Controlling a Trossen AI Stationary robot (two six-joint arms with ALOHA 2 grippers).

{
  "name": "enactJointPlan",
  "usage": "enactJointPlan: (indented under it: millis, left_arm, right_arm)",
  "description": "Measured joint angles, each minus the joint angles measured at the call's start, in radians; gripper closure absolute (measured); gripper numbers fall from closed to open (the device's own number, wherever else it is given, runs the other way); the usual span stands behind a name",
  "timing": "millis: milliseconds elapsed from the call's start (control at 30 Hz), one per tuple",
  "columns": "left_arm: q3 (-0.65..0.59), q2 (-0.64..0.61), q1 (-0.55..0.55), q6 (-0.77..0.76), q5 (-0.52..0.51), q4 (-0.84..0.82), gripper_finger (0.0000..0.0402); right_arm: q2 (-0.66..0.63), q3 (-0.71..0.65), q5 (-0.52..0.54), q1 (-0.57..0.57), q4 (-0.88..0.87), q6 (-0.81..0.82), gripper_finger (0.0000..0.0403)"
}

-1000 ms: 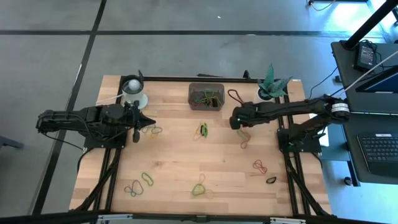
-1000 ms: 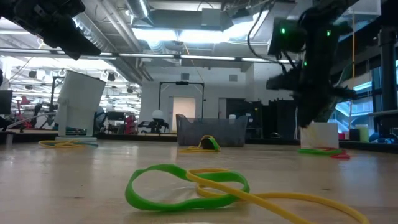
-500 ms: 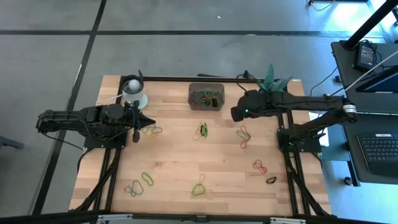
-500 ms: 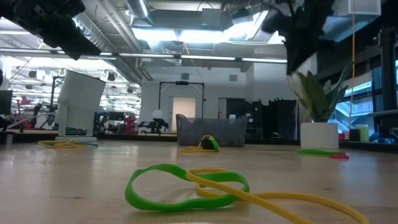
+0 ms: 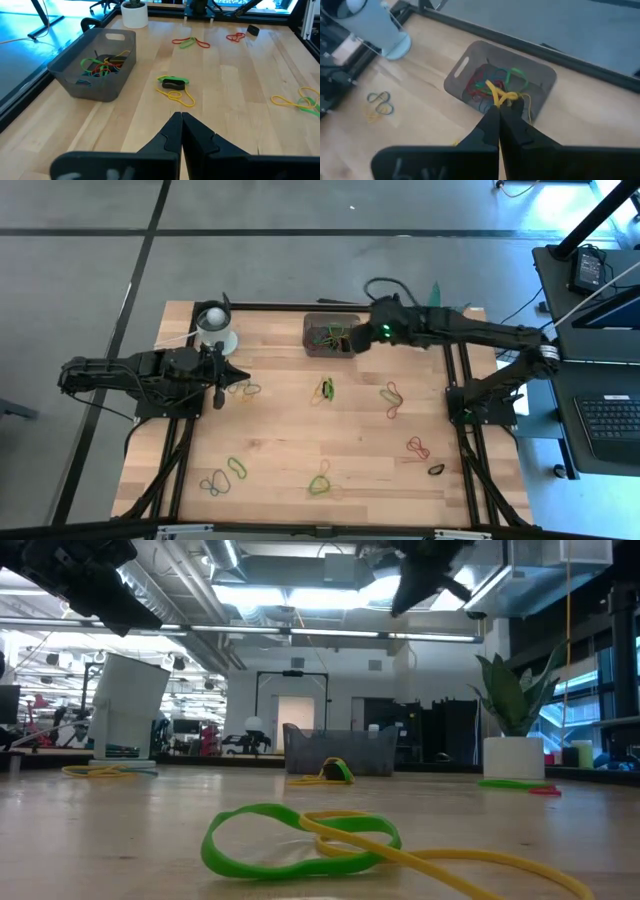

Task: Pick and place rubber bands into bin
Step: Put the yellow rubber band into the bin

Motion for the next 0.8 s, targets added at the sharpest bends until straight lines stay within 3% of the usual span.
enactJointPlan:
  millis: [467, 800]
  left_arm:
    - [0.0, 0.0, 0.0, 0.0, 0.0, 0.0, 0.0398]
    - [0.0, 0.0, 0.0, 0.0, 0.0, 0.0, 0.0398]
  right_arm:
    - [0.433, 0.385, -0.098, -0.133, 0.009, -0.308, 0.0402]
    - [0.598, 0.398, -0.129, -0.183, -0.054, -0.355, 0.0402]
